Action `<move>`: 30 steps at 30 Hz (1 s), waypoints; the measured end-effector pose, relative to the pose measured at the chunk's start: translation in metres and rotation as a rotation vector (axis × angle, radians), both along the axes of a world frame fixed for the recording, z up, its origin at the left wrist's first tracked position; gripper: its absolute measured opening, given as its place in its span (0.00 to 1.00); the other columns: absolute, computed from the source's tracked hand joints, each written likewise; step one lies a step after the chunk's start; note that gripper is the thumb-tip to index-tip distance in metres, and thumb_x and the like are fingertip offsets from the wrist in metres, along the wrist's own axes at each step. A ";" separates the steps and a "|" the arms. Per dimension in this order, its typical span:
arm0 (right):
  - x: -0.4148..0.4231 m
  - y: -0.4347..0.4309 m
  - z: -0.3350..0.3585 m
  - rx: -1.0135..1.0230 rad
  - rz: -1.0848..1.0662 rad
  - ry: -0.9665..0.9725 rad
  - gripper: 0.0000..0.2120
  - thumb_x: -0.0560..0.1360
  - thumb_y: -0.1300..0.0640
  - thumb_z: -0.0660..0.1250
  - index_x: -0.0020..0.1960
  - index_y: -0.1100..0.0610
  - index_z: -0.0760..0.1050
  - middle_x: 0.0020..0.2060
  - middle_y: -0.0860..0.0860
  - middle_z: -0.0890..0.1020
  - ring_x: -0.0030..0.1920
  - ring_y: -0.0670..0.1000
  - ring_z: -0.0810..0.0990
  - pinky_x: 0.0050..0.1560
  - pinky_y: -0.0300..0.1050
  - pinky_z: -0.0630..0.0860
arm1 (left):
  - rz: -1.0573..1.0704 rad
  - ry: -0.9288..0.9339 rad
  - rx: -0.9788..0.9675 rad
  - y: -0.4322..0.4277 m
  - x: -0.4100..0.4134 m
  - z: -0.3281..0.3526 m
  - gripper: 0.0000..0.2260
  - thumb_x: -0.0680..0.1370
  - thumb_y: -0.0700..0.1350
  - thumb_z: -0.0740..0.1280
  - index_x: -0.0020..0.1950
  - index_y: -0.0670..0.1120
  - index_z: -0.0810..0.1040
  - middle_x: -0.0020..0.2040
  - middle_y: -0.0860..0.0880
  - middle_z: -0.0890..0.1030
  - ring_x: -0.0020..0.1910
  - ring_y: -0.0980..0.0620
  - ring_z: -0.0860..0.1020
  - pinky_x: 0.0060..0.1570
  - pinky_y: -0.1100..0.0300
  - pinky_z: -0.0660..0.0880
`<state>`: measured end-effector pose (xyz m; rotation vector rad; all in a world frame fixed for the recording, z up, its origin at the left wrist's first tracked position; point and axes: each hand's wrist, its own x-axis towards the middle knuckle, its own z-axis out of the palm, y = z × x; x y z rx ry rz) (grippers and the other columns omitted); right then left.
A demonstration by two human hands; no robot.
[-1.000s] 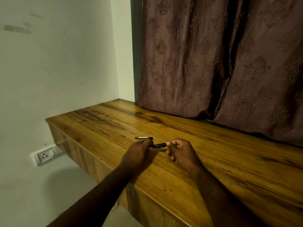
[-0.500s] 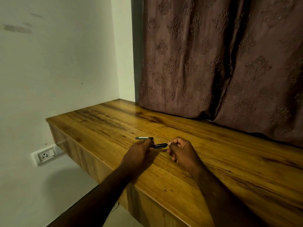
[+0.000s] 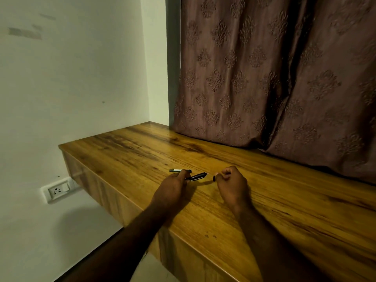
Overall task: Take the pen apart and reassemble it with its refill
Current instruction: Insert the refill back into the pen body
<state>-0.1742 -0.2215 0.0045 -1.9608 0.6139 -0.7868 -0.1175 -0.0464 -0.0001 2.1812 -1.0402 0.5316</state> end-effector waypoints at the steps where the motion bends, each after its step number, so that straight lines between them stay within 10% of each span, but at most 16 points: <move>1: 0.003 0.001 -0.001 -0.060 0.009 0.054 0.15 0.74 0.52 0.69 0.59 0.55 0.76 0.55 0.55 0.81 0.55 0.55 0.80 0.54 0.50 0.78 | 0.010 0.013 0.018 0.000 0.001 0.000 0.14 0.79 0.52 0.61 0.60 0.46 0.72 0.49 0.47 0.80 0.44 0.51 0.76 0.40 0.60 0.70; 6: 0.015 0.004 0.000 -0.347 0.083 0.243 0.26 0.75 0.52 0.67 0.72 0.53 0.68 0.65 0.55 0.75 0.65 0.56 0.74 0.62 0.49 0.73 | 0.043 0.003 0.025 -0.002 0.005 -0.001 0.12 0.80 0.48 0.59 0.60 0.45 0.73 0.49 0.45 0.81 0.47 0.47 0.78 0.42 0.58 0.69; 12: 0.024 -0.001 -0.002 -0.470 0.070 0.287 0.12 0.77 0.60 0.63 0.58 0.53 0.80 0.55 0.55 0.79 0.53 0.54 0.78 0.54 0.48 0.77 | 0.003 -0.031 -0.017 0.000 -0.003 0.002 0.24 0.79 0.61 0.48 0.57 0.45 0.73 0.45 0.46 0.80 0.41 0.50 0.76 0.39 0.57 0.72; 30: -0.003 -0.014 0.000 0.236 0.331 -0.070 0.11 0.77 0.71 0.61 0.47 0.59 0.79 0.42 0.58 0.83 0.39 0.51 0.81 0.39 0.36 0.79 | 0.069 -0.049 -0.011 -0.002 0.005 -0.001 0.13 0.80 0.54 0.59 0.54 0.45 0.73 0.45 0.48 0.81 0.39 0.52 0.75 0.37 0.61 0.68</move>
